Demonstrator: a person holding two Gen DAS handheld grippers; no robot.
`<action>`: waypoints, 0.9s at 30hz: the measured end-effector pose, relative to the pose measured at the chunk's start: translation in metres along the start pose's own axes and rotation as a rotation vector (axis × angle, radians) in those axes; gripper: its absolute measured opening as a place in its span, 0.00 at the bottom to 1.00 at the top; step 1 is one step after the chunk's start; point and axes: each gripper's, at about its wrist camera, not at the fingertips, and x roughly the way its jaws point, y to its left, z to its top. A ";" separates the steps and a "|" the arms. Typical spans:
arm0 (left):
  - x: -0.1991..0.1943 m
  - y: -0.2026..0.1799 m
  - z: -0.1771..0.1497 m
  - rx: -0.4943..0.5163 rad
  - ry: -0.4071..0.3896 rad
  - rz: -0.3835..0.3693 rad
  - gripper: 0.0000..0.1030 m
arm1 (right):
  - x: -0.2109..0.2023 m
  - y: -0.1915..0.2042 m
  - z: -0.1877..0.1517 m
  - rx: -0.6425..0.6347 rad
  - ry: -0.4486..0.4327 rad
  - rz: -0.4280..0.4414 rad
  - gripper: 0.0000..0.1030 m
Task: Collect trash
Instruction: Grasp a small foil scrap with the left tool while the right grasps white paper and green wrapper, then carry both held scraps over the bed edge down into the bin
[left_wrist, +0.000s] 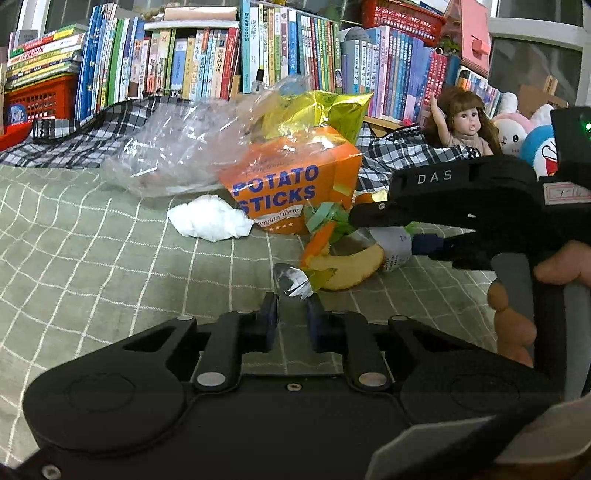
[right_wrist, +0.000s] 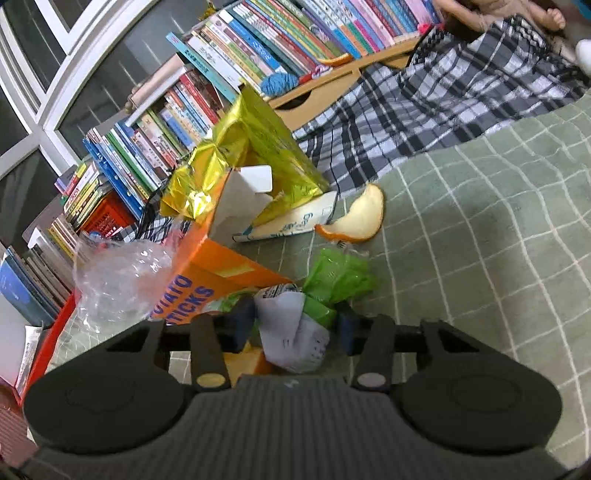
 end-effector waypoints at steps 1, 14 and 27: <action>-0.002 0.000 0.000 0.000 -0.002 0.000 0.15 | -0.005 0.003 -0.001 -0.020 -0.018 -0.008 0.47; -0.034 -0.003 0.006 0.004 -0.045 0.022 0.15 | -0.047 0.004 0.008 -0.060 -0.121 -0.046 0.47; -0.075 -0.001 -0.014 0.027 -0.054 0.008 0.16 | -0.096 0.012 -0.026 -0.165 -0.156 -0.050 0.47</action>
